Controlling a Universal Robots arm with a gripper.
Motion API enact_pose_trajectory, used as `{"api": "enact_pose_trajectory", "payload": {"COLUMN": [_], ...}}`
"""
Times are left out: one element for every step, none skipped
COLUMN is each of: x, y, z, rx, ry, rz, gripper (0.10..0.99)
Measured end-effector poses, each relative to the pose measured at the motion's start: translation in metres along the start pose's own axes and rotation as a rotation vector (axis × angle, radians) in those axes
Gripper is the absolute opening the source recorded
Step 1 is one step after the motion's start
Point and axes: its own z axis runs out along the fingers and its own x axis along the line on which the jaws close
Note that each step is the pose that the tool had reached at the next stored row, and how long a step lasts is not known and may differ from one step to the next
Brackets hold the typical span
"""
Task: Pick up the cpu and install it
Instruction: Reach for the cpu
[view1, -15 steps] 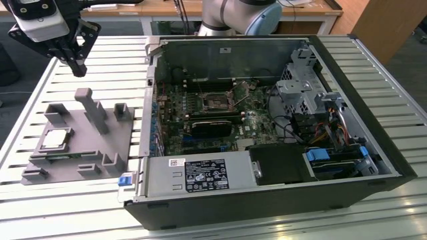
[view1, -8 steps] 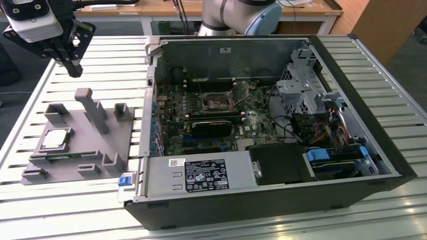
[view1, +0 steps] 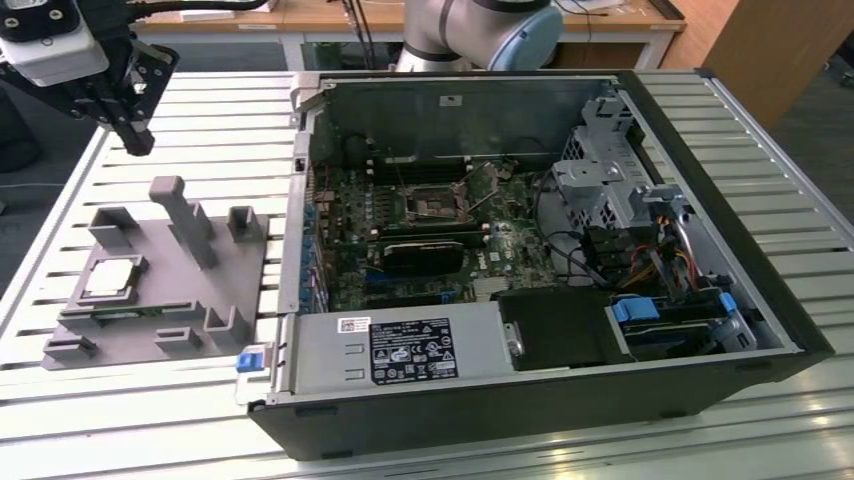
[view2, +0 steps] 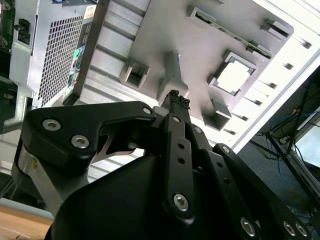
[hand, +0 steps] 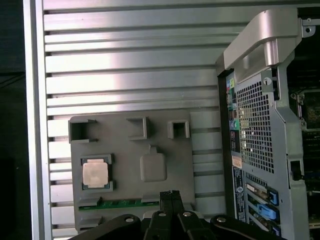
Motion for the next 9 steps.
{"api": "enact_pose_trajectory", "payload": {"x": [0.0018,0.0038,0.0059,0.008,0.0102,0.0125,0.0145,0.0167,0.0187], "y": [-0.0001,-0.0002,-0.0004,-0.0006,-0.0008,-0.0009,-0.0011,-0.0013,-0.0014], "z": [0.0,0.0,0.0001,0.0001,0.0002,0.0002,0.0003,0.0003,0.0004], "rx": [0.0,0.0,0.0,0.0,0.0,0.0,0.0,0.0,0.0], "ry": [0.0,0.0,0.0,0.0,0.0,0.0,0.0,0.0,-0.0001], "rz": [0.0,0.0,0.0,0.0,0.0,0.0,0.0,0.0,0.0], "gripper": [0.106,0.106,0.106,0.106,0.106,0.106,0.106,0.106,0.106]}}
